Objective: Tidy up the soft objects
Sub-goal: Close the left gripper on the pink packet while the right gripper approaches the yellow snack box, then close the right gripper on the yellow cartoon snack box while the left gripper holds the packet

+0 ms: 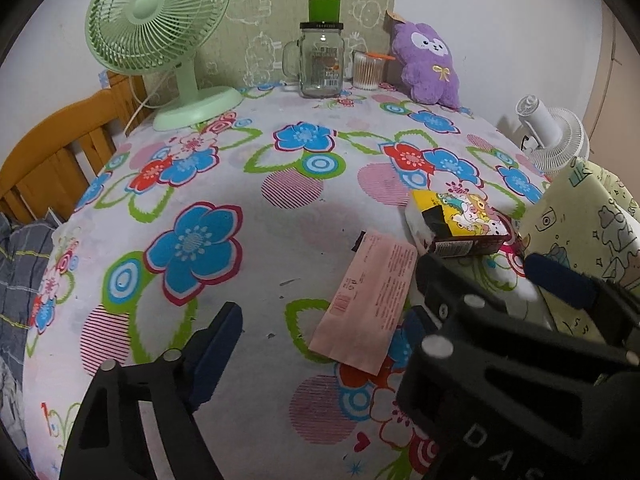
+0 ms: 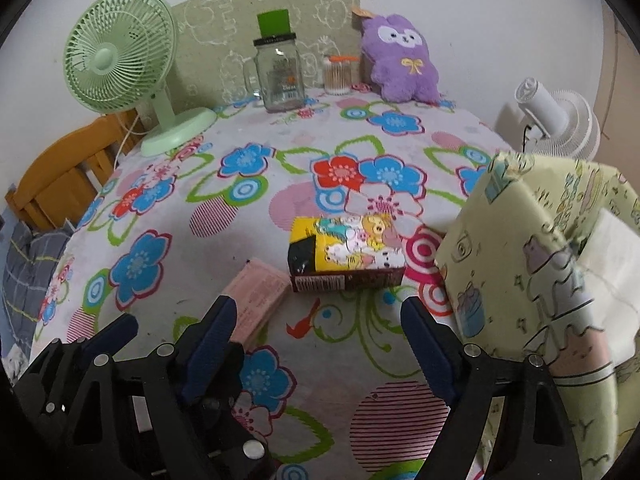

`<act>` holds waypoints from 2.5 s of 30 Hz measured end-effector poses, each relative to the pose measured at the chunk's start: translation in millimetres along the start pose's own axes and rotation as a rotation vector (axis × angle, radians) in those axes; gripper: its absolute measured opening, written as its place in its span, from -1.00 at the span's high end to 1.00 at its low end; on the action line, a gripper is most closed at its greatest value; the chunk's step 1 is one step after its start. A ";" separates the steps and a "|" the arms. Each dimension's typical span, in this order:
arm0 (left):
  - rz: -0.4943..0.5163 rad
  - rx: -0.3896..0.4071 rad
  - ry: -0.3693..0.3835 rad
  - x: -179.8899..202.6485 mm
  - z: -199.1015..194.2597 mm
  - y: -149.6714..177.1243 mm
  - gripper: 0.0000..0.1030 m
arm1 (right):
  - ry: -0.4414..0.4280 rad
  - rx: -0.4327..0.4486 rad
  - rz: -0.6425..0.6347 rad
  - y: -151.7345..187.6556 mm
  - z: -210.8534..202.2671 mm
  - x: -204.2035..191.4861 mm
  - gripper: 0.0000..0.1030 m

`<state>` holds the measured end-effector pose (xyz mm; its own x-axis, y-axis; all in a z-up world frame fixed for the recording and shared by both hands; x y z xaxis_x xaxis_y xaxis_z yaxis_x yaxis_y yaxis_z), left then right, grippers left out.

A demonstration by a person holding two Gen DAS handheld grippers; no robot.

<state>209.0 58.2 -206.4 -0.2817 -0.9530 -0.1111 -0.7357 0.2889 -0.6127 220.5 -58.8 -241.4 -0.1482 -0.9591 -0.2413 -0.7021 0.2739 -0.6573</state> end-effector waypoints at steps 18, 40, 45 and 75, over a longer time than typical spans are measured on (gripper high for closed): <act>0.025 0.017 0.061 10.1 8.0 -1.6 0.17 | -0.016 -0.040 0.026 4.1 15.6 6.9 -0.68; 0.019 -0.023 -0.035 -5.7 22.3 -26.7 0.20 | 0.036 0.005 0.053 -23.7 34.3 -0.1 -0.69; 0.024 -0.021 -0.036 -5.4 25.8 -25.0 0.21 | 0.019 -0.051 0.062 -21.7 48.7 3.6 -0.68; -0.018 0.026 -0.017 2.2 -11.2 -4.2 0.25 | -0.093 -0.042 -0.092 -3.6 10.4 -14.0 0.41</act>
<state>204.6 55.9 -195.3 -0.2577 -0.9595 -0.1135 -0.7243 0.2696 -0.6346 232.3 -45.6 -243.1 -0.0183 -0.9687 -0.2477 -0.7386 0.1801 -0.6496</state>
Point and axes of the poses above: each gripper's, at about its wrist camera, not at the fingertips, and z roughly the way its jaws point, x to its right, y to its underside, the point moved 4 cm from there along z, roughly the way its jaws point, and after that the axes turned 13 degrees about z, right-handed, at the moved point
